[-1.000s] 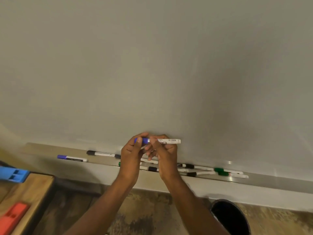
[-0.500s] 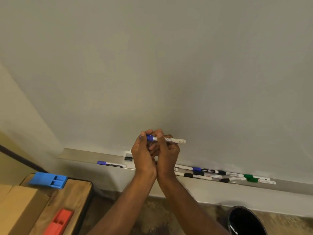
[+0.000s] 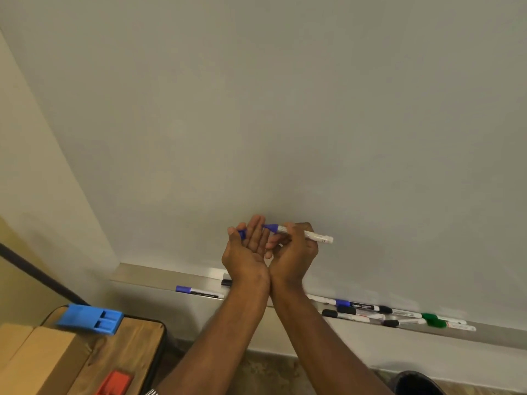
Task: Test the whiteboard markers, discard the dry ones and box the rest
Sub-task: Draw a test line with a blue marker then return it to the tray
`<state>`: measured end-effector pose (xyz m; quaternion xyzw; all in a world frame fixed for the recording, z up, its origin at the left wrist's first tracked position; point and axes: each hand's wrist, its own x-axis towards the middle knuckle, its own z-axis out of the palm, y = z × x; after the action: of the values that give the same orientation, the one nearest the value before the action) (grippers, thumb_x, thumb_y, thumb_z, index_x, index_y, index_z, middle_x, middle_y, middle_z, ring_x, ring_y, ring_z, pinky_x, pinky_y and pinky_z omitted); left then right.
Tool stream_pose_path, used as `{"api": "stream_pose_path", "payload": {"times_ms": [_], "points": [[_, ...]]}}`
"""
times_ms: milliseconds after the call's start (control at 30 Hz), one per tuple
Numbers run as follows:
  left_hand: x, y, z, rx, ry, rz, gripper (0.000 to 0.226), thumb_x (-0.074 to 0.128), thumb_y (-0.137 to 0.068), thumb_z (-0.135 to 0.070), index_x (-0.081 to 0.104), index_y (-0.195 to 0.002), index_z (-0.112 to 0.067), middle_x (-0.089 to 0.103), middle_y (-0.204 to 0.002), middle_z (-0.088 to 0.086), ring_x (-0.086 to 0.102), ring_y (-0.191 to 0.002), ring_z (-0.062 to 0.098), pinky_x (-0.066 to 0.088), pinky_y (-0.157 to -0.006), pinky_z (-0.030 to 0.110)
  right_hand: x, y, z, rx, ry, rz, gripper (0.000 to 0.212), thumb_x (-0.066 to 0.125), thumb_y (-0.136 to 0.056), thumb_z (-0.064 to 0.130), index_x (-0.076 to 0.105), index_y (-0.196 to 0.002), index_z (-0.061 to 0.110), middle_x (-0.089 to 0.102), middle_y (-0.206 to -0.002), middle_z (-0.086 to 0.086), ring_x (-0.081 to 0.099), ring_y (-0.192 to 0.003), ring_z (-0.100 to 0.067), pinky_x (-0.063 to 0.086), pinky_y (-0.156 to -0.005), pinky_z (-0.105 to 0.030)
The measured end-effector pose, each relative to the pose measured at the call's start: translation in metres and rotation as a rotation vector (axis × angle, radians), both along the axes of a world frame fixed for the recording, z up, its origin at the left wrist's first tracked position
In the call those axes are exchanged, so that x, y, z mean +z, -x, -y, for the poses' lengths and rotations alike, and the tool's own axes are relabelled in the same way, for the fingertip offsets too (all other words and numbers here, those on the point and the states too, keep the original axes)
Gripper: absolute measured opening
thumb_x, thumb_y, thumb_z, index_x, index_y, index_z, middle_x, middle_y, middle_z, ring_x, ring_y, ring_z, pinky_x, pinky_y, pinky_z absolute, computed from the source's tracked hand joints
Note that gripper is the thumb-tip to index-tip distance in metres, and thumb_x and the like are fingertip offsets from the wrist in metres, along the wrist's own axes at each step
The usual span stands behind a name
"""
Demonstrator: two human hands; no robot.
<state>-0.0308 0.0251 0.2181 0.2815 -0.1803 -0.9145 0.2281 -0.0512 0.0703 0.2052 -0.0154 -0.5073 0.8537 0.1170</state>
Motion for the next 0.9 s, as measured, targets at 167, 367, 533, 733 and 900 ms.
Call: {"api": "stream_pose_path", "payload": {"times_ms": [167, 367, 533, 733, 900], "points": [[0.025, 0.011, 0.012, -0.001, 0.198, -0.135, 0.031, 0.041, -0.109, -0.028, 0.06, -0.095, -0.008, 0.075, -0.107, 0.02, 0.075, -0.098, 0.032, 0.062, -0.081, 0.038, 0.034, 0.01, -0.007, 0.041, -0.016, -0.21, 0.015, 0.054, -0.093, 0.012, 0.056, -0.08, 0.004, 0.057, -0.058, -0.014, 0.051, -0.045, -0.024, 0.042, -0.04, -0.026], [0.093, 0.026, 0.033, 0.064, 0.51, -0.272, 0.034, 0.041, -0.108, -0.025, 0.054, -0.082, -0.008, 0.076, -0.098, 0.021, 0.073, -0.078, 0.031, 0.059, -0.068, 0.037, 0.117, 0.034, -0.024, 0.099, -0.038, -0.435, 0.015, 0.055, -0.093, 0.011, 0.061, -0.079, 0.012, 0.06, -0.059, -0.011, 0.052, -0.042, -0.023, 0.04, -0.038, -0.023], [0.161, 0.035, 0.043, 0.152, 0.754, -0.431, 0.033, 0.045, -0.107, -0.025, 0.057, -0.081, -0.009, 0.076, -0.091, 0.018, 0.071, -0.07, 0.029, 0.058, -0.063, 0.034, 0.183, 0.046, -0.033, 0.113, 0.012, -0.561, 0.012, 0.055, -0.092, 0.011, 0.059, -0.081, 0.009, 0.058, -0.058, -0.011, 0.051, -0.042, -0.023, 0.039, -0.037, -0.023], [0.225, 0.047, 0.047, 0.336, 1.22, -0.547, 0.029, 0.049, -0.106, -0.016, 0.066, -0.086, -0.002, 0.078, -0.089, 0.007, 0.073, -0.088, 0.025, 0.056, -0.084, 0.037, 0.242, 0.057, -0.044, 0.069, 0.053, -0.683, 0.01, 0.055, -0.092, 0.011, 0.057, -0.082, 0.008, 0.058, -0.059, -0.01, 0.051, -0.043, -0.022, 0.038, -0.038, -0.023], [0.273, 0.064, 0.051, 0.667, 1.634, -0.497, 0.026, 0.057, -0.1, -0.031, 0.069, -0.084, -0.015, 0.062, -0.088, -0.016, 0.059, -0.097, 0.018, 0.045, -0.09, 0.042, 0.293, 0.063, -0.056, 0.034, 0.071, -0.789, 0.011, 0.053, -0.092, 0.009, 0.057, -0.082, 0.009, 0.059, -0.059, -0.007, 0.052, -0.043, -0.021, 0.038, -0.039, -0.022]]}}
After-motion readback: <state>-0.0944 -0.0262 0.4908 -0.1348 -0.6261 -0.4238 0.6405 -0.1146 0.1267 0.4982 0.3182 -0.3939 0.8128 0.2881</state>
